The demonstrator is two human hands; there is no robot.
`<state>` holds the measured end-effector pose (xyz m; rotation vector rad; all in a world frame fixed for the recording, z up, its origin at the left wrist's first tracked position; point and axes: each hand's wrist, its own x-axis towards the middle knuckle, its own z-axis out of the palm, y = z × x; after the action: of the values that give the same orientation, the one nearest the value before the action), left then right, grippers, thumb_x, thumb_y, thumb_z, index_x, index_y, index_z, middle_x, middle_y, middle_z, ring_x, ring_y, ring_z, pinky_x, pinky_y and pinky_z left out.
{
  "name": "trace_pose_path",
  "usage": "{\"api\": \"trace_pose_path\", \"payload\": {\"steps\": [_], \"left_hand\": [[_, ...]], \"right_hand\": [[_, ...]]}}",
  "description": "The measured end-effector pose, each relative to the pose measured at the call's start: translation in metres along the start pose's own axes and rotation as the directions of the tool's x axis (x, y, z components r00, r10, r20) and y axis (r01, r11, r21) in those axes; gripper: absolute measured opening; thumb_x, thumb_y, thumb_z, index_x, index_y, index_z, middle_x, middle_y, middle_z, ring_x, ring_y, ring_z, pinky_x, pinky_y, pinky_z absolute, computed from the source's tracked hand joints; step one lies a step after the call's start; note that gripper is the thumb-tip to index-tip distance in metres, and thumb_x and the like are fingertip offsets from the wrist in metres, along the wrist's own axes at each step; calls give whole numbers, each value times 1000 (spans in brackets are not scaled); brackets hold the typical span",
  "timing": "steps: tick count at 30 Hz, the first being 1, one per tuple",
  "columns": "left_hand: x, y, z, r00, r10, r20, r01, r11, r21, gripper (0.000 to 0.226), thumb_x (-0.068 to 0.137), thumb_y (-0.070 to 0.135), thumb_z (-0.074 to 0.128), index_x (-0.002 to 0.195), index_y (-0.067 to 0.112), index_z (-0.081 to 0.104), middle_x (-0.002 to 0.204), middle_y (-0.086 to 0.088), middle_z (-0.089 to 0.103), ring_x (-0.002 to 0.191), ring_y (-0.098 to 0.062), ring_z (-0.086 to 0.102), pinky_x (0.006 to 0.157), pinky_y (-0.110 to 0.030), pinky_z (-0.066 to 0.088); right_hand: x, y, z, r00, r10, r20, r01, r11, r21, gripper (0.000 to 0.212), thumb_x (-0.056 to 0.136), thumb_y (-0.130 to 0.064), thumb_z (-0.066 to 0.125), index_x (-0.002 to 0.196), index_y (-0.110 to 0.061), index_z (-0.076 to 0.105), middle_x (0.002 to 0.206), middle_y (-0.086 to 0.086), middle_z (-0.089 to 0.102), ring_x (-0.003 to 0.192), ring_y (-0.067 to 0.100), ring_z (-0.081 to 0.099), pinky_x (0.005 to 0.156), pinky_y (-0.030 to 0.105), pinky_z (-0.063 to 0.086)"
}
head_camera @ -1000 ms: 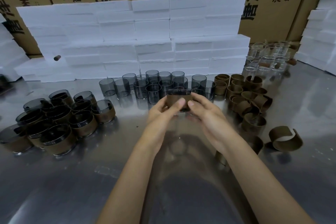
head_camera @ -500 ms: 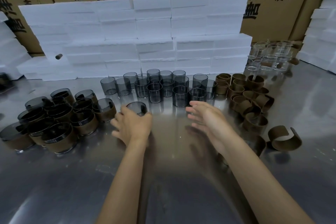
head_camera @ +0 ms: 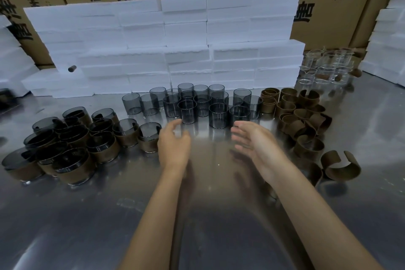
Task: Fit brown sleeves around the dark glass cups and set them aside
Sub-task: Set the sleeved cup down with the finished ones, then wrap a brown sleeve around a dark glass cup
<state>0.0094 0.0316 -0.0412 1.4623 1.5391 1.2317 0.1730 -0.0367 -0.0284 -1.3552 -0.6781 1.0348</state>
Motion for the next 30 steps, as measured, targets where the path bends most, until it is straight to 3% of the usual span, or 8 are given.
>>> {"api": "trace_pose_path", "payload": {"steps": [3,8,13,17,19,22,26,30], "left_hand": [[7,-6,-7,991,-72,-110,68,997,-44,43,99,15,56,141,22,55,149,-3,52,135,-25,49,106,-38,39],[21,-14,-16,967,-121,-223,104,991,-87,49,97,14,56,146,17,48,153,-5,48,139,-27,45,113,-44,39],[21,-18,-16,960,-30,-277,47,997,54,46,95,10,56,140,12,50,147,-14,48,135,-33,42,110,-47,38],[-1,-10,11,982,177,-66,-172,982,78,42,95,3,56,135,14,53,138,-9,52,119,-24,52,106,-45,44],[-17,-5,33,948,296,113,-302,953,38,47,94,-3,55,138,12,52,135,-10,51,120,-27,53,110,-45,42],[-28,0,63,861,387,330,-438,894,94,62,96,-1,53,152,22,41,141,-7,47,125,-26,52,113,-39,39],[-22,10,93,844,382,377,-512,783,352,66,102,13,48,161,29,25,132,-13,46,118,-30,49,106,-43,41],[-14,16,108,867,367,336,-486,769,414,48,105,26,49,152,23,40,130,-13,45,119,-31,47,105,-43,41]], "right_hand": [[1,0,-1,1000,8,-26,-7,999,38,28,106,-14,49,129,-11,64,126,8,68,116,21,65,99,35,53],[1,-8,-8,998,48,-37,-38,971,234,33,105,-9,47,135,1,57,127,18,67,113,28,66,86,28,55],[4,-14,-25,995,62,-74,-30,926,376,37,105,-2,39,138,6,53,127,22,66,115,29,65,98,33,52],[8,-16,-35,988,68,-140,-1,902,432,39,105,0,34,138,9,51,120,20,66,108,27,65,94,32,51],[9,-16,-36,984,82,-156,-5,897,442,39,104,1,33,137,9,52,117,19,66,106,27,65,94,32,51],[12,-16,-36,978,107,-179,-16,894,448,39,105,0,32,136,10,52,126,24,65,112,29,64,96,32,50],[17,-16,-35,973,138,-187,-39,889,456,39,106,-1,31,137,11,51,135,28,61,127,34,60,98,33,49],[18,-17,-36,970,159,-182,-62,891,449,38,108,-3,30,137,11,52,136,28,61,129,35,59,99,34,48]]}}
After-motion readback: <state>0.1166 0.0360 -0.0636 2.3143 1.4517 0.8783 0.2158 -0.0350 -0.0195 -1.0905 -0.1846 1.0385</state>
